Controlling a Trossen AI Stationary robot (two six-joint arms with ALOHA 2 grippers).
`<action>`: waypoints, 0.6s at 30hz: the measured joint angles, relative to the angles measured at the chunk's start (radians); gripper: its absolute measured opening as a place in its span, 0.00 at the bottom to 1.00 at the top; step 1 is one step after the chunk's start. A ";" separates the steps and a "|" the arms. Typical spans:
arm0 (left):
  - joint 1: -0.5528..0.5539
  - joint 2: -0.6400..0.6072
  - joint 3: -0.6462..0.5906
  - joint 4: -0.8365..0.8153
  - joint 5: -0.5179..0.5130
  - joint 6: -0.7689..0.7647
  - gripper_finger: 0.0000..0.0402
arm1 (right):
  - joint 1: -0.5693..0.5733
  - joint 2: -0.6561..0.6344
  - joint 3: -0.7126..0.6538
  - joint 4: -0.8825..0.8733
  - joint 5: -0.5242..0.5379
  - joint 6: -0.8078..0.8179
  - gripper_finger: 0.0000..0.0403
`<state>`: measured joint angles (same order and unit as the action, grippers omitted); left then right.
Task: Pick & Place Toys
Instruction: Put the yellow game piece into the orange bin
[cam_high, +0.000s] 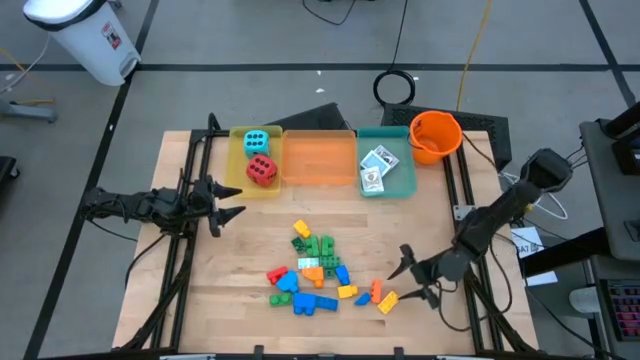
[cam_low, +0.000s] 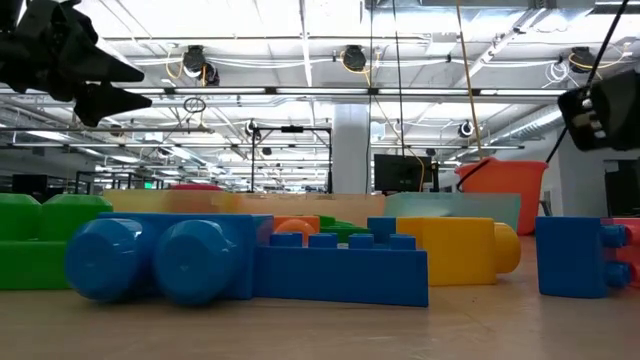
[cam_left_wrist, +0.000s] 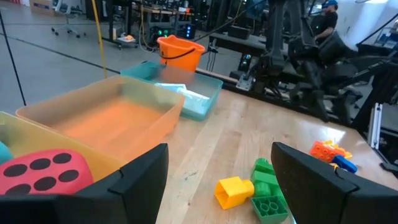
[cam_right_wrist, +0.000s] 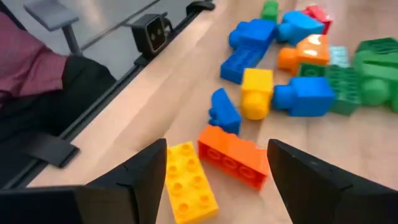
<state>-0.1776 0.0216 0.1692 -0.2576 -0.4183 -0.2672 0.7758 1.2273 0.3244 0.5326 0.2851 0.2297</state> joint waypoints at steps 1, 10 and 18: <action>0.000 0.000 0.000 0.001 0.000 0.000 0.71 | 0.005 0.036 0.000 0.033 -0.001 0.001 0.63; 0.000 0.000 0.000 0.000 0.001 0.000 0.71 | 0.012 0.262 0.007 0.158 -0.106 -0.003 0.63; 0.000 0.000 0.000 0.000 0.000 -0.001 0.71 | -0.002 0.378 0.048 0.158 -0.106 -0.059 0.56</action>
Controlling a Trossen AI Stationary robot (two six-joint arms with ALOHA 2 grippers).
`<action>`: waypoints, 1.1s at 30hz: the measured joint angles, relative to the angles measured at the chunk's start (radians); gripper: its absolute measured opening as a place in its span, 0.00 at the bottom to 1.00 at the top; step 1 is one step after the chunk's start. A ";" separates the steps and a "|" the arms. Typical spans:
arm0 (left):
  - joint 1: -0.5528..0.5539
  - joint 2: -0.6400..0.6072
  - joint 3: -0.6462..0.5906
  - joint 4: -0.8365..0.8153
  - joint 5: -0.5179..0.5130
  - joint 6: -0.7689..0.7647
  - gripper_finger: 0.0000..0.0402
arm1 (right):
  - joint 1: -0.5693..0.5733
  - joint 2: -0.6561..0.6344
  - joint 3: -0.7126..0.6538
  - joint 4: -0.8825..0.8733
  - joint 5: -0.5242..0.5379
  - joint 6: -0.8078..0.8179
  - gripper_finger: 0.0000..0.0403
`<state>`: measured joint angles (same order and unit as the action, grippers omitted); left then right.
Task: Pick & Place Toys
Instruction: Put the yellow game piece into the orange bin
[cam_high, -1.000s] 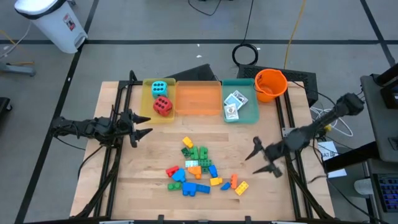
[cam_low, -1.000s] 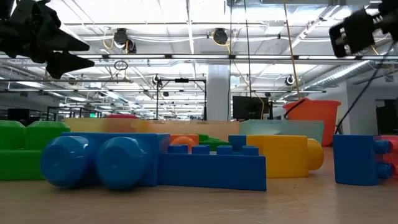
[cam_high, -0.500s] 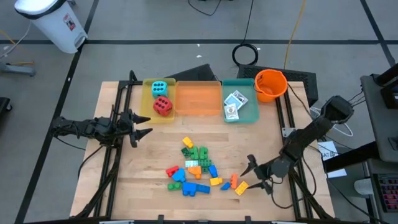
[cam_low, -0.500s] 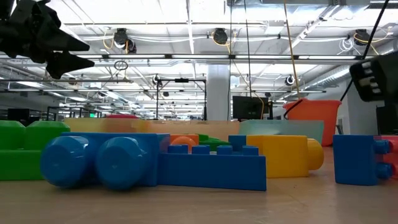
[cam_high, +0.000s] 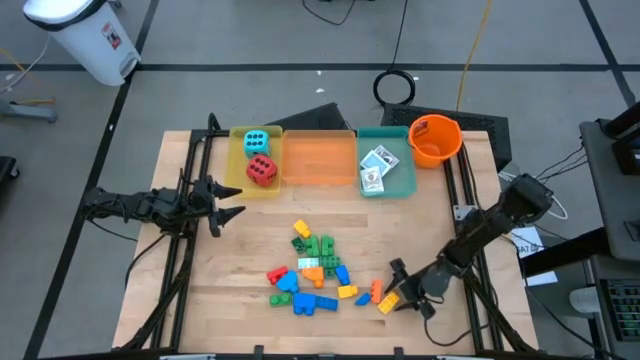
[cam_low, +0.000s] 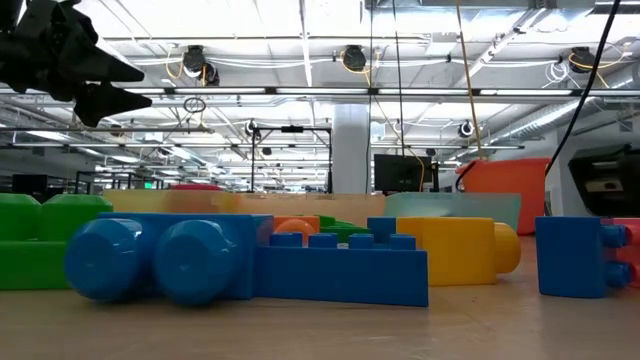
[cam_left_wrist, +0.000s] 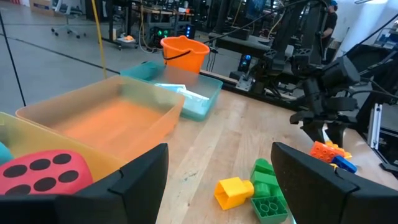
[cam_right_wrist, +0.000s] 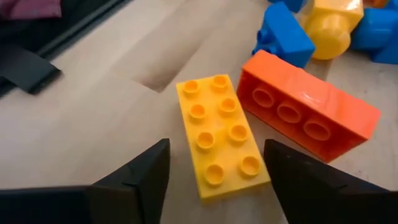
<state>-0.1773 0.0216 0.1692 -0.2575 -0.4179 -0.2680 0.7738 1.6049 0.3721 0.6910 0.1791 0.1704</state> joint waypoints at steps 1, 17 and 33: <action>0.000 0.000 0.000 0.000 0.000 0.000 0.71 | -0.004 0.002 0.000 0.001 -0.004 -0.001 0.54; 0.000 0.000 0.000 0.000 0.000 0.001 0.71 | -0.022 -0.208 -0.001 -0.019 -0.051 0.040 0.24; 0.000 0.000 0.000 0.053 -0.002 0.017 0.71 | -0.327 -0.511 0.000 -0.006 0.115 -0.092 0.25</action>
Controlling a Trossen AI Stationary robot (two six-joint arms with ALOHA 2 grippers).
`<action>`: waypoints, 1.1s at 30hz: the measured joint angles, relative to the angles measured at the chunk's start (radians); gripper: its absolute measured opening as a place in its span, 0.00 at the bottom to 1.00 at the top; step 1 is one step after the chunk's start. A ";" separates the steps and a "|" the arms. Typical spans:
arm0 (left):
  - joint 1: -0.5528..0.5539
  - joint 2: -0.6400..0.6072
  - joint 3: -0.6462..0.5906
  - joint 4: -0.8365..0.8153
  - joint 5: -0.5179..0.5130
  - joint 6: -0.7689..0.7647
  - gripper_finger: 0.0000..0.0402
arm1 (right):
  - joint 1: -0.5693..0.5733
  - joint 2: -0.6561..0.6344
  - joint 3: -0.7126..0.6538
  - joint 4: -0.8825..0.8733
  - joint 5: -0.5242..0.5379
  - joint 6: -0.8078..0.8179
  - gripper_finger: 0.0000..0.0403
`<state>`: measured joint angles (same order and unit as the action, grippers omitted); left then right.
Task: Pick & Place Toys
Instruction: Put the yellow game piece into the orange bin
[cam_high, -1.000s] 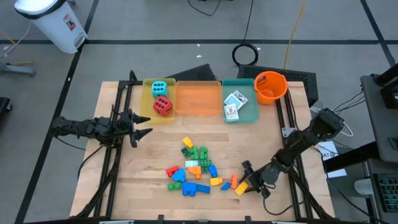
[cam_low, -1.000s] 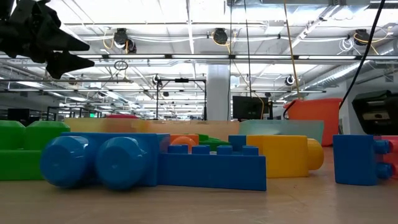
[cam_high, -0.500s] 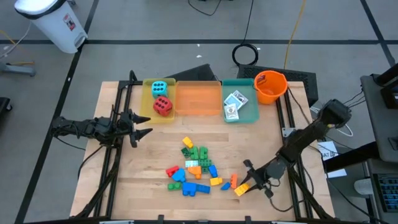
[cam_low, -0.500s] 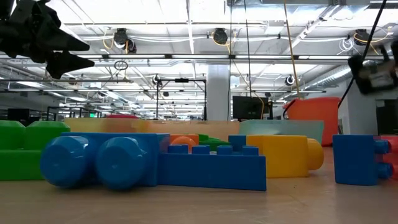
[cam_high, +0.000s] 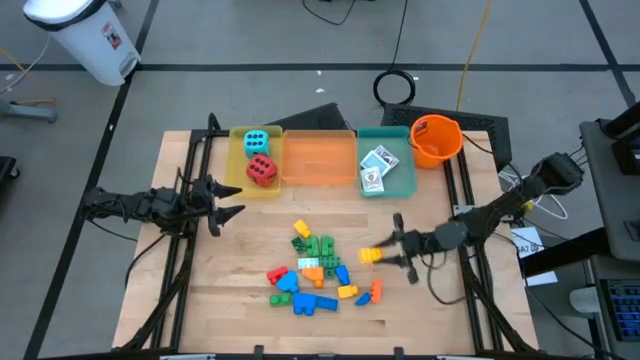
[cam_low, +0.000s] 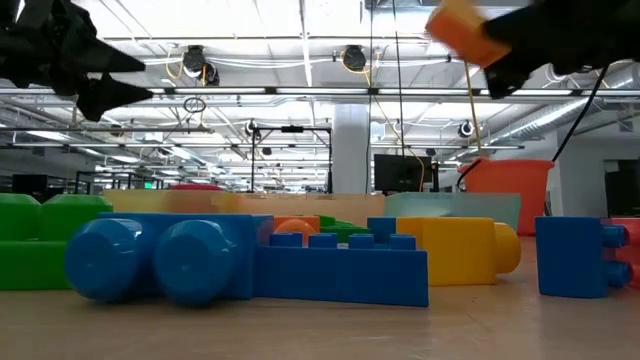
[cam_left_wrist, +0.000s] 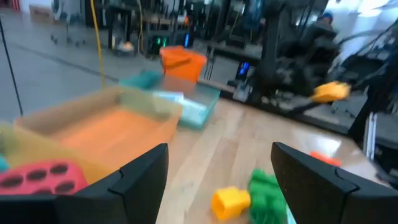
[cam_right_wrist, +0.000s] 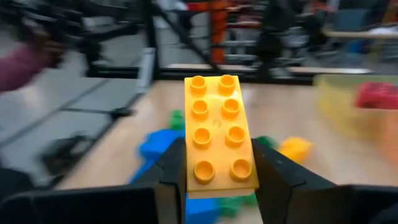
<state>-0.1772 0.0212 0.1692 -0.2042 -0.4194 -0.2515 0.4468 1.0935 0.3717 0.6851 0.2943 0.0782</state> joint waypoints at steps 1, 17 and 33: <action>0.000 0.000 0.000 0.023 0.000 0.021 0.71 | -0.032 0.000 0.000 0.002 0.000 -0.017 0.25; 0.001 0.061 0.001 0.254 -0.152 -0.021 0.71 | -0.376 0.076 0.000 0.008 0.001 -0.453 0.26; 0.037 0.938 0.089 0.998 -0.131 -0.076 0.71 | -0.380 0.087 0.001 0.159 0.156 -0.882 0.25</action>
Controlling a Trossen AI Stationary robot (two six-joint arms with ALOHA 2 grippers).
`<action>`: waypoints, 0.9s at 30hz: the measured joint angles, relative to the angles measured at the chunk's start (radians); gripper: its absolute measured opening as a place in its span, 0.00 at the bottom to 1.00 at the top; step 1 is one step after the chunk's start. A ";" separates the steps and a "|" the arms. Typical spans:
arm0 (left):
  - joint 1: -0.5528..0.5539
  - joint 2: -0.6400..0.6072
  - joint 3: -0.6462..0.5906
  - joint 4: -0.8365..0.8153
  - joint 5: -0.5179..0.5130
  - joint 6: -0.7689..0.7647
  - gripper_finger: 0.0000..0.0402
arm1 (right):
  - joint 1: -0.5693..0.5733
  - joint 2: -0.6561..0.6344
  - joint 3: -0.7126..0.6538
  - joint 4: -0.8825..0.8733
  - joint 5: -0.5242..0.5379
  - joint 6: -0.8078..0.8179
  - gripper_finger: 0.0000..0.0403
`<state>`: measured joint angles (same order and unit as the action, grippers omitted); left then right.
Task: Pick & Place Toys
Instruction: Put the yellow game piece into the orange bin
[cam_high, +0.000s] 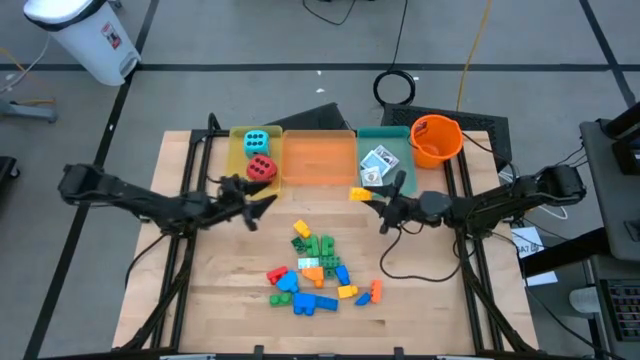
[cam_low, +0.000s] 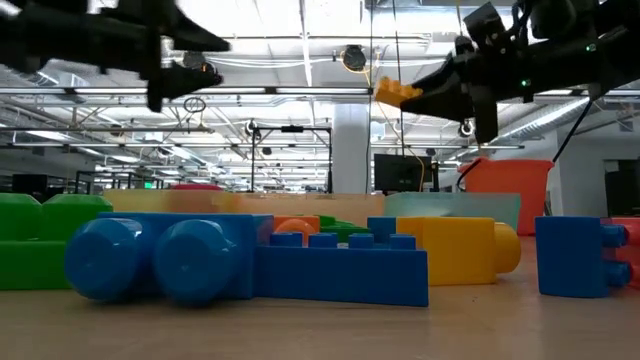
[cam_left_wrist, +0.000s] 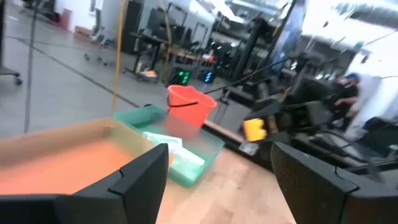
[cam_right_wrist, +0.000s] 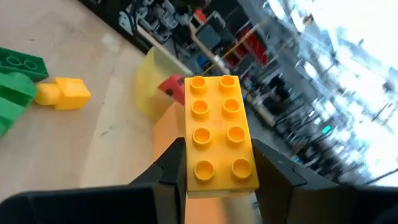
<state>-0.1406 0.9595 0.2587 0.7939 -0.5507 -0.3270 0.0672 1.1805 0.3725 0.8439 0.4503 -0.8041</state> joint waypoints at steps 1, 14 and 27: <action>0.014 0.050 0.038 -0.008 0.002 0.006 0.71 | 0.003 0.000 0.000 0.012 0.000 -0.037 0.26; 0.137 0.582 0.659 -0.307 0.215 0.094 0.71 | 0.053 0.000 0.000 0.065 0.094 -0.170 0.26; 0.193 0.809 0.934 -0.433 0.453 0.055 0.71 | 0.065 0.000 0.000 0.126 0.073 -0.177 0.26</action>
<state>0.0527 1.7683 1.1924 0.3610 -0.0979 -0.2717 0.1326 1.1805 0.3729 0.9701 0.5232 -0.9814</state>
